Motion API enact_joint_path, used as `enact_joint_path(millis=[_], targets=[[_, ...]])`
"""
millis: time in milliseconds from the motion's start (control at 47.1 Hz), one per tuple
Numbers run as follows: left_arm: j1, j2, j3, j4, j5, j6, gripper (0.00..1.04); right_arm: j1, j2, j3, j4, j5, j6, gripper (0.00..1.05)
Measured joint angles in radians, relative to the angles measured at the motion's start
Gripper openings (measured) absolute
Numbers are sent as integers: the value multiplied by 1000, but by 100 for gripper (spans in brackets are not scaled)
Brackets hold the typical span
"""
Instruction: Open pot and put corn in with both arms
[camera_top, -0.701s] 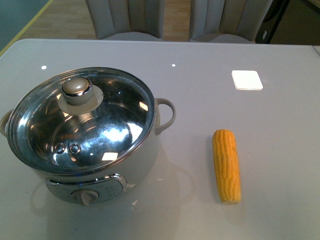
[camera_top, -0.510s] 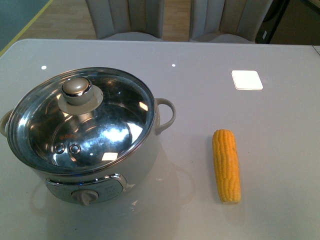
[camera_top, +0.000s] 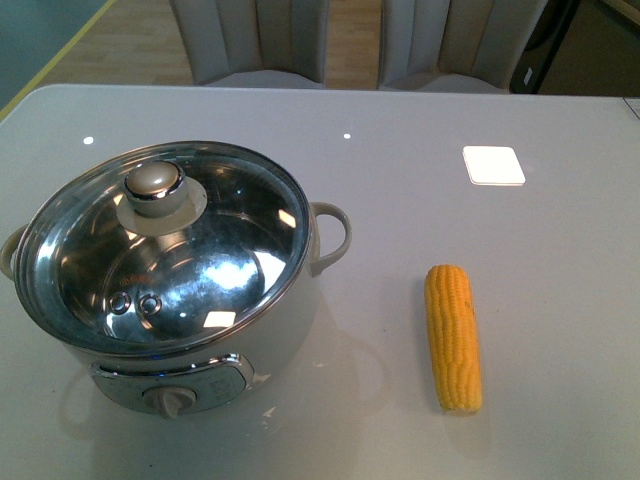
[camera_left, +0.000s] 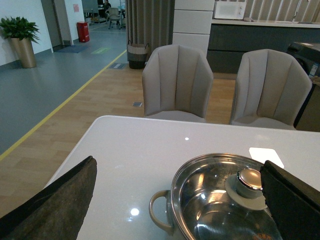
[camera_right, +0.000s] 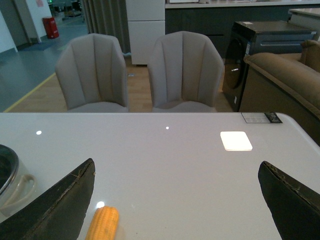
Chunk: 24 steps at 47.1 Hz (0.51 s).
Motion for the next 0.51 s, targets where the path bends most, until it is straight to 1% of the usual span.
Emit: enact_joint_path(millis=[149,234,276,319,404,425,510], targets=[[0,1,1,-2,-4,0,98,0,0,0,0,0,0,96],[-41,124,78,-187,-128,-44,98,0,0,0,0,1,0,96],[-51,188,100,-205,-135,-51,98,0,0,0,0,0,0,96],[-68,272,120,-184,-139,-60,98,0,0,0,0,0,0,96],[-113,470,177,-29,-151,-69,98,0,0,0,0,0,0,96],[-115,470,177,-29,-151,-69,98,0,0,0,0,0,0,96],[-155,624,219,117,-178,-65,98,0,0,0,0,0,0,96]])
